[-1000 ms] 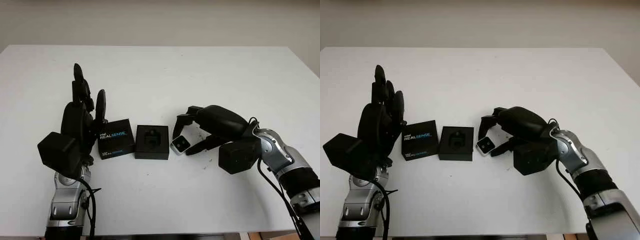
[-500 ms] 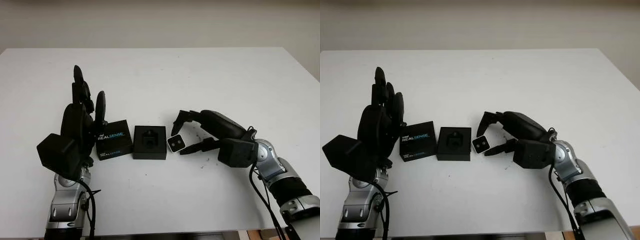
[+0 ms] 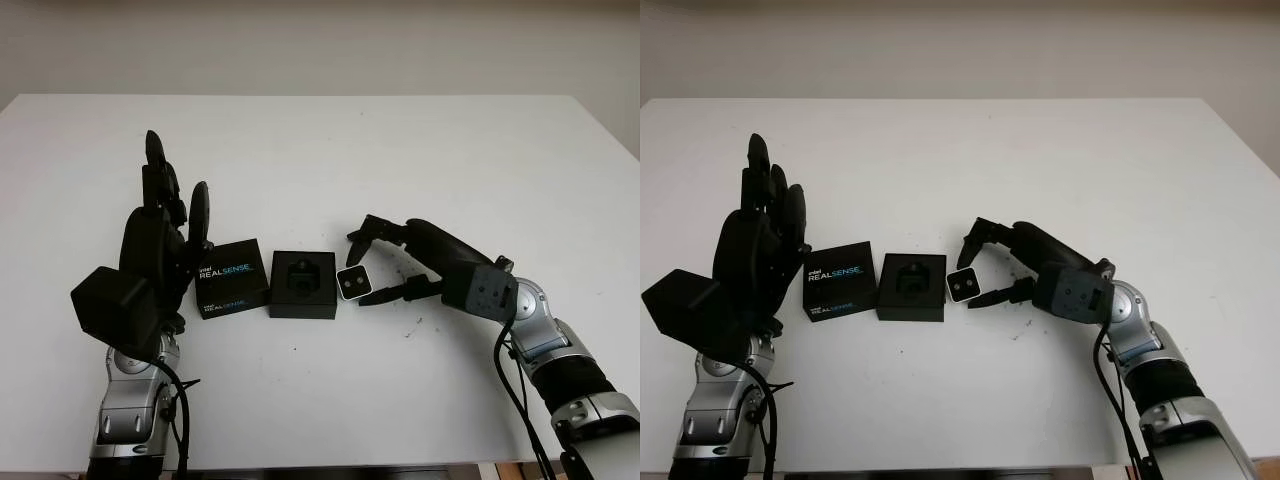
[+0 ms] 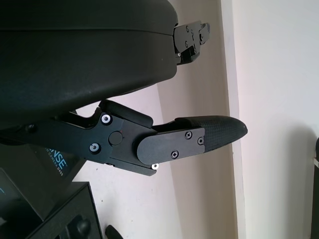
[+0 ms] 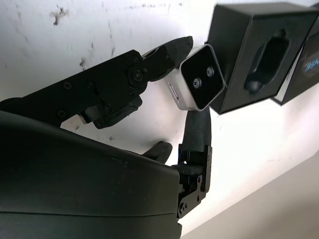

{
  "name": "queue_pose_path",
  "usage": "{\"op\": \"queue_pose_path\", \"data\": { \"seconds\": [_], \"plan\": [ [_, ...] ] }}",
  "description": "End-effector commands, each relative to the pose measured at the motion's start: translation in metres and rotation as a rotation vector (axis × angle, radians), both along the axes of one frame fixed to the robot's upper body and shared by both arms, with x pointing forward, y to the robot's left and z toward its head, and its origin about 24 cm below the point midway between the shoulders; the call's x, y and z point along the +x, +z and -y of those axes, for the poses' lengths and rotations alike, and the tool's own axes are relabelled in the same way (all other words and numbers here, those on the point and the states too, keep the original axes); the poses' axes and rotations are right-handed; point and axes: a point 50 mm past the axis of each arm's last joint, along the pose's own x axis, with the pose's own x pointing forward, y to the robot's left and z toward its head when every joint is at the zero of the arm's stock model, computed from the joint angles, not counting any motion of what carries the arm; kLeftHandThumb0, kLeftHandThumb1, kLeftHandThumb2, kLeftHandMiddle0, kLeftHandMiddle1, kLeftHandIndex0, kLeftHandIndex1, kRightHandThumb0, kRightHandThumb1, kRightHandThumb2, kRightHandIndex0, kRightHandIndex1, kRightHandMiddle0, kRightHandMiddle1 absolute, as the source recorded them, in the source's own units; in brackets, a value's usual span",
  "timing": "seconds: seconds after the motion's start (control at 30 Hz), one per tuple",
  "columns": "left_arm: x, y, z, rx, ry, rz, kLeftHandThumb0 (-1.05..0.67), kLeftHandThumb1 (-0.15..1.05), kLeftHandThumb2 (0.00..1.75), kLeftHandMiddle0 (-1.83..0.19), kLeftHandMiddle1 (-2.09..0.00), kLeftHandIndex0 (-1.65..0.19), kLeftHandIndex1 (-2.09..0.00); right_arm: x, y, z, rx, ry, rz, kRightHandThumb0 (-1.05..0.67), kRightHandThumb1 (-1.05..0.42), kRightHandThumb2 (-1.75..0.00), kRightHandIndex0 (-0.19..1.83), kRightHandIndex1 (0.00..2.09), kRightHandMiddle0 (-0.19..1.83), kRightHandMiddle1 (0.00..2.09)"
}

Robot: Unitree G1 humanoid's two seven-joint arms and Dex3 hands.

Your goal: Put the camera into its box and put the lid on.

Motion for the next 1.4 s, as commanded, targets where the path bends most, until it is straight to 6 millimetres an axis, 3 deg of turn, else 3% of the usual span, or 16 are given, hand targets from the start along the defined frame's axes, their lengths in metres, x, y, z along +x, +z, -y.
{"op": "queue_pose_path", "data": {
  "seconds": [0.0, 0.43, 0.67, 0.87, 1.17, 1.37],
  "plan": [
    [-0.002, 0.004, -0.003, 0.009, 0.009, 0.013, -0.72, 1.05, 0.54, 0.19, 0.0, 0.19, 0.0, 0.003, 0.009, 0.012, 0.007, -0.04, 0.013, -0.35, -0.97, -0.06, 0.17, 0.55, 0.36, 1.65],
    [-0.002, 0.004, -0.004, 0.008, 0.003, 0.018, -0.72, 1.05, 0.55, 0.19, 0.0, 0.19, 0.0, 0.007, 0.033, 0.032, 0.067, -0.14, 0.09, -0.35, -0.95, -0.05, 0.22, 0.48, 0.39, 1.69],
    [-0.002, 0.003, -0.003, 0.01, 0.007, 0.011, -0.72, 1.05, 0.54, 0.19, 0.0, 0.19, 0.0, 0.005, 0.033, 0.025, 0.145, -0.139, 0.074, -0.36, -0.95, -0.05, 0.19, 0.43, 0.41, 1.69],
    [-0.003, 0.003, -0.003, -0.003, 0.006, 0.007, -0.74, 1.05, 0.53, 0.19, 0.0, 0.19, 0.0, 0.0, 0.028, 0.009, 0.335, -0.11, -0.012, -0.35, -0.97, -0.06, 0.16, 0.34, 0.36, 1.71],
    [-0.004, 0.001, -0.002, 0.012, 0.005, 0.007, -0.73, 1.05, 0.55, 0.19, 0.0, 0.19, 0.0, -0.016, 0.016, -0.036, 0.634, -0.085, -0.158, -0.31, -1.02, -0.07, 0.08, 0.21, 0.18, 1.92],
    [-0.004, 0.001, -0.002, 0.003, 0.004, 0.006, -0.73, 1.05, 0.54, 0.19, 0.0, 0.19, 0.0, -0.027, 0.013, -0.056, 0.717, -0.109, -0.219, -0.34, -1.04, -0.07, 0.06, 0.2, 0.1, 1.94]
  ]
}}
